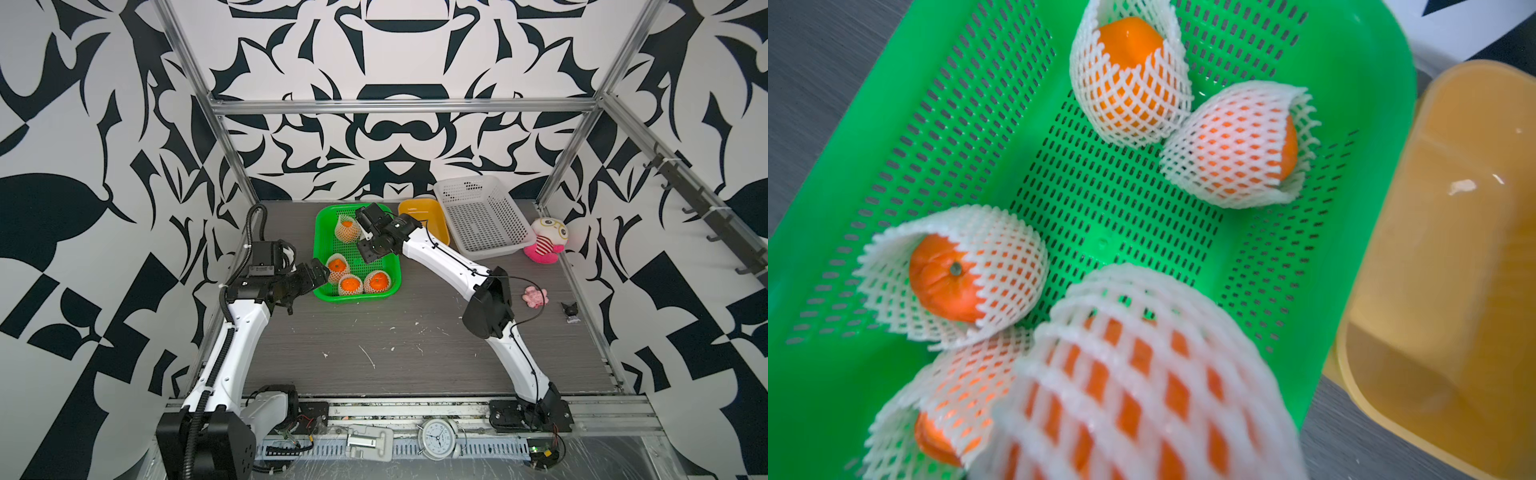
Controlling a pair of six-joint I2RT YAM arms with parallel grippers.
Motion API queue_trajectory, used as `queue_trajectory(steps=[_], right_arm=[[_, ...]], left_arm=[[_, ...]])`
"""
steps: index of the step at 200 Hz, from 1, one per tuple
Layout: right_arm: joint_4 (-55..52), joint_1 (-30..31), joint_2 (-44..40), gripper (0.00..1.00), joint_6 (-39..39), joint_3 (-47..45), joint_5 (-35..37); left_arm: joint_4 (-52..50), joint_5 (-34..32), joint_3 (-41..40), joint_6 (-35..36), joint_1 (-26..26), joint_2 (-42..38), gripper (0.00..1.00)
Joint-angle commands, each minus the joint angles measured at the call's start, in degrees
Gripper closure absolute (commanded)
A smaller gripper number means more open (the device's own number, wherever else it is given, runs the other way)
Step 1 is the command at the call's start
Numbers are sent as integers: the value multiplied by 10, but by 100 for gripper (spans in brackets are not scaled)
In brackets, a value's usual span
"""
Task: Remove foam nets from oranges
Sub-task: Pick up the orange from the basket, then move the basket to the center of the board.
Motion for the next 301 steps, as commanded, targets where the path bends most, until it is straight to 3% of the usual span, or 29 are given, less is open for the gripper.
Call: queue_trajectory(steps=[1, 60, 100, 160, 251, 301], right_arm=[[16, 12, -90, 50, -3, -65, 38], [80, 56, -272, 51, 35, -337, 75], [140, 80, -366, 54, 61, -495, 57], [242, 84, -458, 56, 81, -678, 21], [295, 85, -454, 56, 98, -779, -13], [306, 85, -455, 56, 101, -802, -25]], left_arm=[[-38, 25, -21, -17, 1, -31, 1], [-50, 26, -72, -50, -50, -91, 1], [-60, 8, -76, -81, -124, -97, 1], [-28, 56, -113, -118, -147, -92, 1], [95, 107, -136, -137, -178, 3, 2], [130, 90, -114, -127, -177, 55, 2]])
